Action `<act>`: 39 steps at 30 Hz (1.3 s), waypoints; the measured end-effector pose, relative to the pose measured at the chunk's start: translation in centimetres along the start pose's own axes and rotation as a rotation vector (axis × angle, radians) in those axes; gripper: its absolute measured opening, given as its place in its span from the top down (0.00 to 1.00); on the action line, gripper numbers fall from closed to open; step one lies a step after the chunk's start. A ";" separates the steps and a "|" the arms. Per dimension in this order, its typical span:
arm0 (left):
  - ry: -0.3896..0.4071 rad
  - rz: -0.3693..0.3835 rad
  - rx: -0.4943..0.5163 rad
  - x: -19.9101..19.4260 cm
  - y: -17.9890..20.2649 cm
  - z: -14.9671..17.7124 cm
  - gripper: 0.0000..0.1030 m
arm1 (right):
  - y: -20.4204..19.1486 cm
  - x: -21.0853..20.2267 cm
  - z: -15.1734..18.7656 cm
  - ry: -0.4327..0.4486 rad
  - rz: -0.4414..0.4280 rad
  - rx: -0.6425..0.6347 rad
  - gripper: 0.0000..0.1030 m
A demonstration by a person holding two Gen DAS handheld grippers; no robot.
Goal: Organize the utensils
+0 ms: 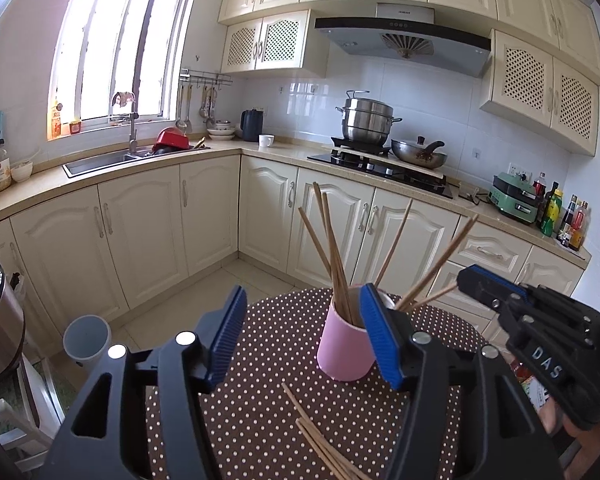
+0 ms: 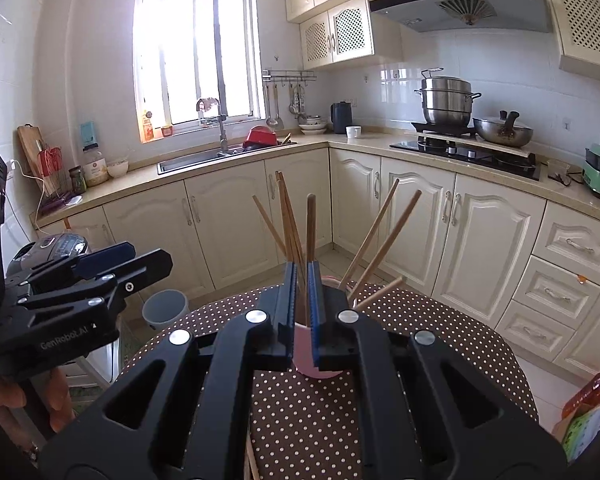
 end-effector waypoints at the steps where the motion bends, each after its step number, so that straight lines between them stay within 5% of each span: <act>1: -0.012 0.002 0.000 -0.2 -0.1 0.4 0.43 | 0.0 -0.4 0.2 0.001 -0.002 0.003 0.93; 9: -0.137 -0.002 -0.003 -0.5 -0.4 5.0 0.43 | -0.1 -2.2 3.1 -0.037 -0.032 0.026 0.93; 21: -0.337 -0.037 -0.013 2.1 0.0 12.8 0.43 | 0.2 -0.2 11.2 -0.233 -0.103 0.067 0.93; 29: -0.387 -0.064 -0.079 2.8 -2.5 15.2 0.43 | -2.8 3.9 14.6 -0.406 -0.190 0.007 0.93; 39: -0.406 -0.063 -0.098 3.6 -4.1 15.4 0.43 | -3.6 7.9 16.6 -0.500 -0.169 -0.015 0.93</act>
Point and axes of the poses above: each gripper's, at about its wrist camera, not at the fingertips, and x roughly the way its jaws point, y to its right, z to its underside, the point moved 2 cm from there along x, roughly the way its jaws point, and after that the axes turned 5 degrees about -z, right-handed, at the moved point
